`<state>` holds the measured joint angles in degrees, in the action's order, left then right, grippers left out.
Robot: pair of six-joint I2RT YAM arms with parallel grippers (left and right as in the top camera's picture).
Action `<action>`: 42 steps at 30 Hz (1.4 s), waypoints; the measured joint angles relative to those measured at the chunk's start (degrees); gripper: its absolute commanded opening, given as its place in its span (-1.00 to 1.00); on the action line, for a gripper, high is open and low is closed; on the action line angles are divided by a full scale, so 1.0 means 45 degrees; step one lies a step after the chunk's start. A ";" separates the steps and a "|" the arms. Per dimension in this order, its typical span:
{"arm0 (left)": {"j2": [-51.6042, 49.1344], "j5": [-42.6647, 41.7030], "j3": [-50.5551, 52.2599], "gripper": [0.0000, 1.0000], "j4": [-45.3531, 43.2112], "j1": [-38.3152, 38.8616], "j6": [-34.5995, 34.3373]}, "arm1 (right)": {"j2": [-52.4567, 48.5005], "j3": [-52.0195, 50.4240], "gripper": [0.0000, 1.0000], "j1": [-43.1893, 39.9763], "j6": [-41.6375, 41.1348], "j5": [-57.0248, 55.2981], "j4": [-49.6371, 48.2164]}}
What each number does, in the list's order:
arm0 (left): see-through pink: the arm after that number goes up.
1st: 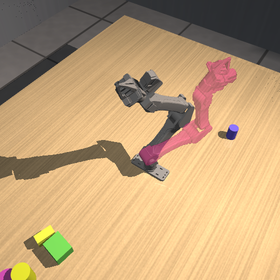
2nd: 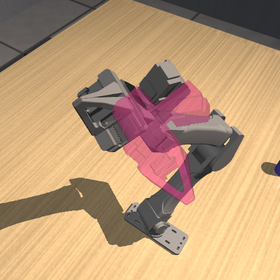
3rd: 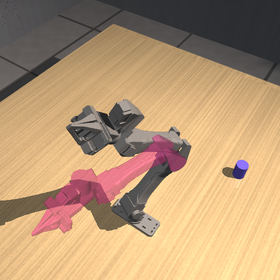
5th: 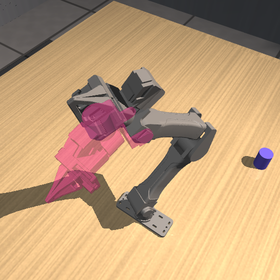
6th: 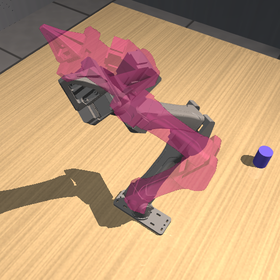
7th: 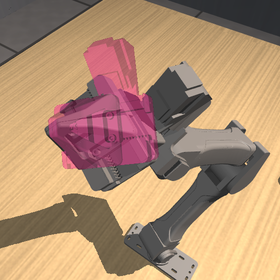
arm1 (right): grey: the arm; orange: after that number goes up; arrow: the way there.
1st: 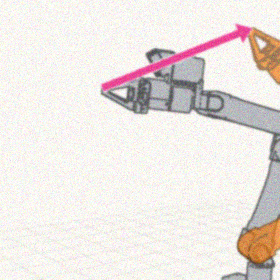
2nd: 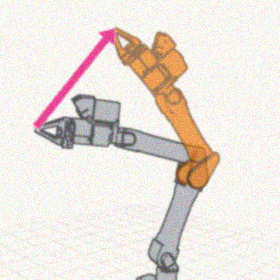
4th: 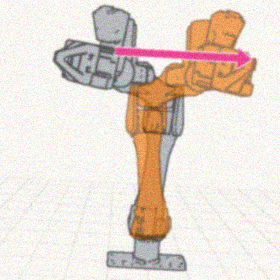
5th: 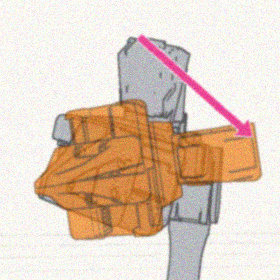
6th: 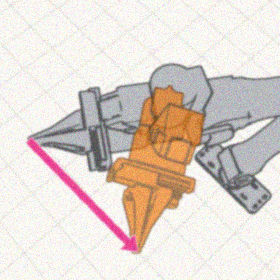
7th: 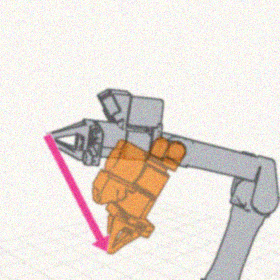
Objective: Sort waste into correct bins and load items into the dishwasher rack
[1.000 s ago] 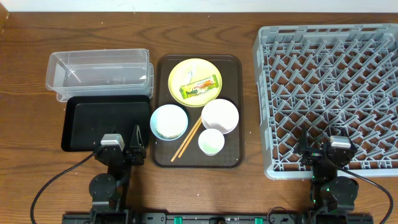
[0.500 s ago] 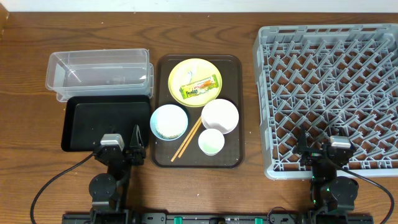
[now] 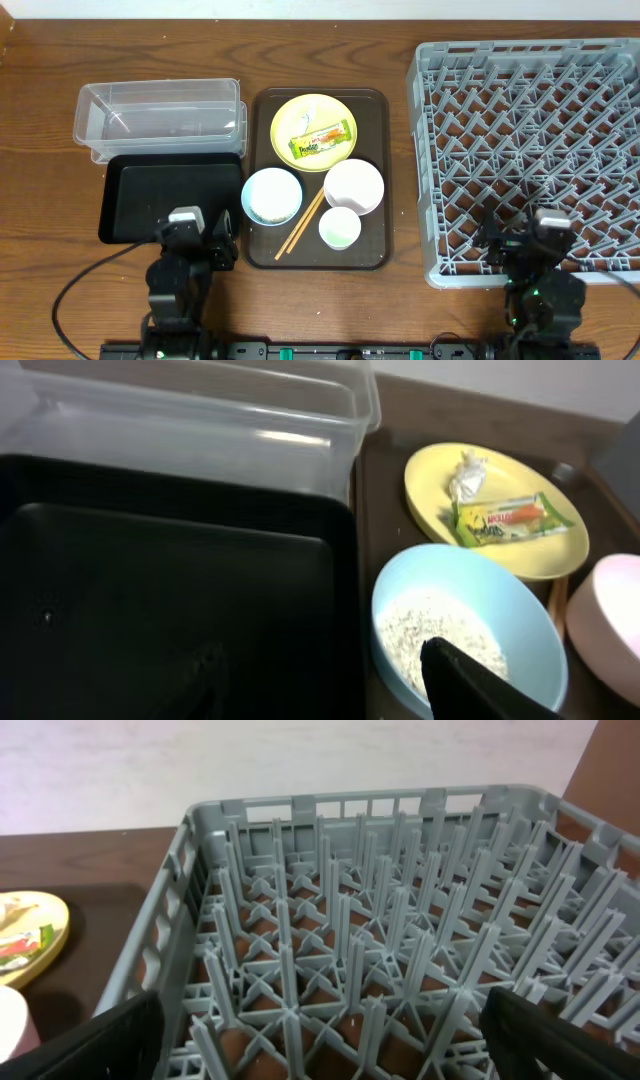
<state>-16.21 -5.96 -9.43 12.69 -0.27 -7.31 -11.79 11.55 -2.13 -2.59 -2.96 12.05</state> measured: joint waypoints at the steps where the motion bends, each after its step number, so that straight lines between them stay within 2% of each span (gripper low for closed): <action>1: -0.0350 -0.0019 -0.0364 0.29 0.0228 0.0000 -0.0019 | -0.0398 0.0389 0.99 0.0000 0.0000 0.0000 0.0092; 10: -0.4192 -0.0214 -0.4274 0.30 0.3419 0.0000 -0.0049 | -0.4405 0.3813 0.98 0.0000 -0.0039 0.0189 0.2361; 20: -0.8709 -0.1370 -0.9136 0.30 0.8403 0.0000 -0.0049 | -0.8592 0.7334 0.98 0.0000 -0.0053 0.0738 0.6601; 21: -0.9122 -0.1462 -0.9568 0.96 0.8952 0.0000 -0.0049 | -0.8898 0.7621 0.99 0.0000 -0.0049 0.0767 0.6926; 23: -0.9772 -0.1613 -1.0142 0.96 0.9675 0.0000 -0.0039 | -0.9534 0.8228 0.98 0.0000 -0.0049 0.0850 0.7592; 34: -1.1118 -0.1705 -1.0365 0.96 1.0127 -0.0010 -0.0083 | -1.0516 0.9112 0.99 0.0000 -0.0044 0.1685 0.7980; 42: -1.1273 -0.1967 -1.0365 0.96 0.9219 -0.0010 -0.0068 | -1.0520 0.9112 0.99 0.0000 -0.0044 0.1991 0.7737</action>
<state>-66.94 -14.81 -56.07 54.17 -0.32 -7.62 -59.13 52.56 -2.13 -2.79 6.00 46.87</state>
